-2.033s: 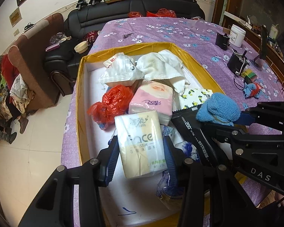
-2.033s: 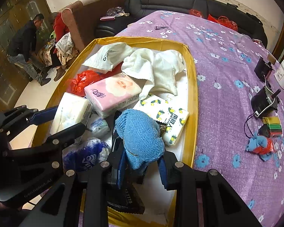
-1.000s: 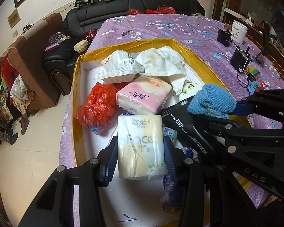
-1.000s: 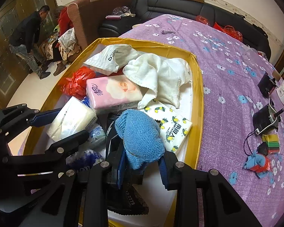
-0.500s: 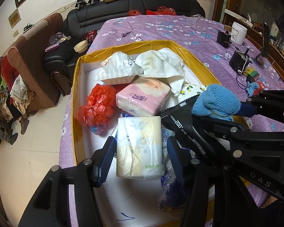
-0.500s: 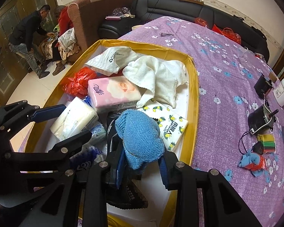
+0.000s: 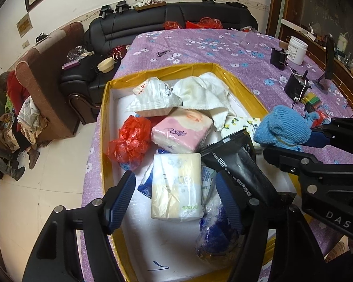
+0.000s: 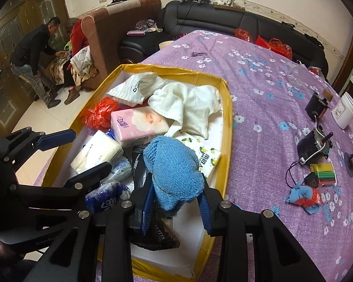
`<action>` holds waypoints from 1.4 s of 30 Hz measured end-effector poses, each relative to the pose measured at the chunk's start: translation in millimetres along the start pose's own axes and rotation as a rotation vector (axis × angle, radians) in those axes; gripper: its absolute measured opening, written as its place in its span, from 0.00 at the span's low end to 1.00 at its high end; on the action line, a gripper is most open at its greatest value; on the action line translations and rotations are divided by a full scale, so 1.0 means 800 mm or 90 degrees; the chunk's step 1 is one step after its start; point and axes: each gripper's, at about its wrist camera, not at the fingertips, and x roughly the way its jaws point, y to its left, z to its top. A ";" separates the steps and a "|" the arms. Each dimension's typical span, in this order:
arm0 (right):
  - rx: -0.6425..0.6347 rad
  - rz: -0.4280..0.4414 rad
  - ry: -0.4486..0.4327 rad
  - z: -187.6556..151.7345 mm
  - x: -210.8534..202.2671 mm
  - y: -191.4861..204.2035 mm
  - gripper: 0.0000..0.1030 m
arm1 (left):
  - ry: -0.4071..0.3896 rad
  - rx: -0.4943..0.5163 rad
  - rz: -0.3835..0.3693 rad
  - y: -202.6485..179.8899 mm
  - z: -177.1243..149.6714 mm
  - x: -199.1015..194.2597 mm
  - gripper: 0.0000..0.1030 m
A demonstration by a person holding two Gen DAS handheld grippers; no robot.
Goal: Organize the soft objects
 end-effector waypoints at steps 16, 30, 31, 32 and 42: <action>0.103 -0.021 -0.045 -0.022 -0.045 -0.065 0.38 | -0.045 0.019 -0.007 -0.032 0.028 -0.024 0.74; 0.265 -0.081 -0.023 -0.099 -0.082 -0.192 0.38 | -0.047 0.109 -0.100 -0.154 0.063 -0.023 0.74; 0.280 -0.084 -0.016 -0.109 -0.083 -0.204 0.38 | -0.040 0.119 -0.111 -0.168 0.064 -0.020 0.74; 0.292 -0.085 -0.011 -0.116 -0.084 -0.212 0.38 | -0.033 0.126 -0.120 -0.178 0.066 -0.017 0.74; 0.355 -0.123 -0.003 -0.172 -0.115 -0.283 0.38 | 0.023 0.133 -0.192 -0.271 0.078 0.015 0.73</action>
